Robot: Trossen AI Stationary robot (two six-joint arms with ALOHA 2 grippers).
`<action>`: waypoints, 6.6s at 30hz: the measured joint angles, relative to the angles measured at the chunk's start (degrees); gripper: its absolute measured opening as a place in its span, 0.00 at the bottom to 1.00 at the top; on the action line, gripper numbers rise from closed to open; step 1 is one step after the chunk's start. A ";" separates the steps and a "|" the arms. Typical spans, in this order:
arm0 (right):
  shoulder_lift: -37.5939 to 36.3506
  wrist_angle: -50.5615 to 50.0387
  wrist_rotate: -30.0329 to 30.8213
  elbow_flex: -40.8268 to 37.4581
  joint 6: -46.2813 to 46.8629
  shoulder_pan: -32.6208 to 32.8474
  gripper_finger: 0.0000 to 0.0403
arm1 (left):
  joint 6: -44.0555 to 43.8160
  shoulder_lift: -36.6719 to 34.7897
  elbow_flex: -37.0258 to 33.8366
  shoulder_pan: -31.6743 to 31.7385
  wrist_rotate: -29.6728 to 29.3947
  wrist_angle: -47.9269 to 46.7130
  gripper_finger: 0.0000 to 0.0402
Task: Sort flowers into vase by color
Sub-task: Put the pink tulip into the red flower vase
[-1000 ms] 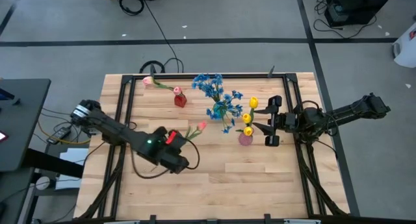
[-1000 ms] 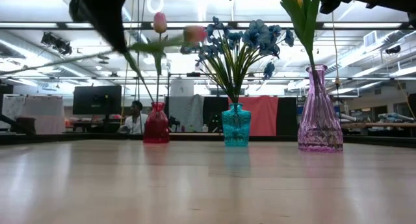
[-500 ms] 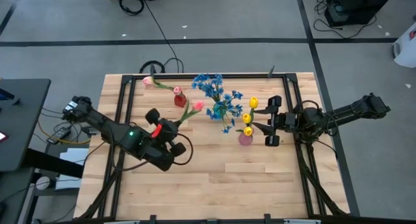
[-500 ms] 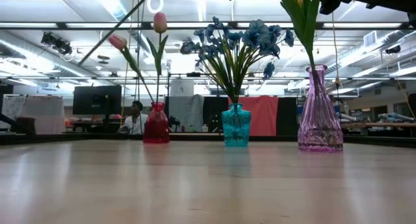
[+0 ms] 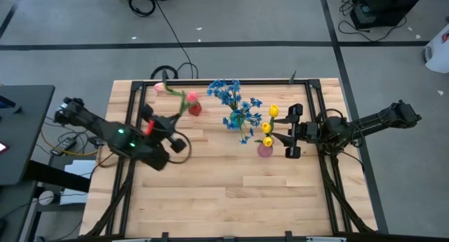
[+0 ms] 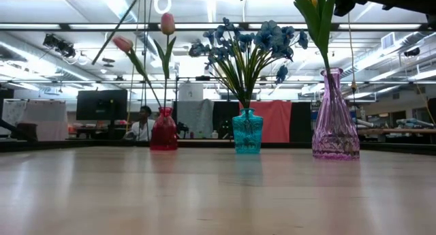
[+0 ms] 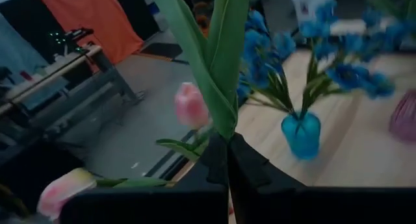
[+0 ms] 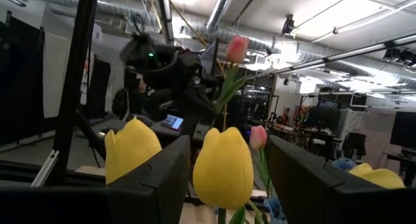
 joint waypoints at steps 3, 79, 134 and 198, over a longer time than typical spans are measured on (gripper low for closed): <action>0.00 0.38 -0.02 0.00 0.00 -0.02 0.52 | 1.49 -6.10 -5.13 0.79 -1.01 4.82 0.00; 0.42 -0.54 -0.16 -0.01 1.51 -0.11 0.52 | 52.15 -6.92 -57.88 45.36 45.51 129.52 0.00; 0.42 -0.95 -0.16 -0.03 1.27 -0.11 0.52 | 37.11 2.32 -51.06 56.71 64.76 109.65 0.00; 0.39 -1.43 -0.23 -0.03 1.29 -0.11 0.52 | 38.70 8.68 -43.83 56.71 63.14 102.67 0.17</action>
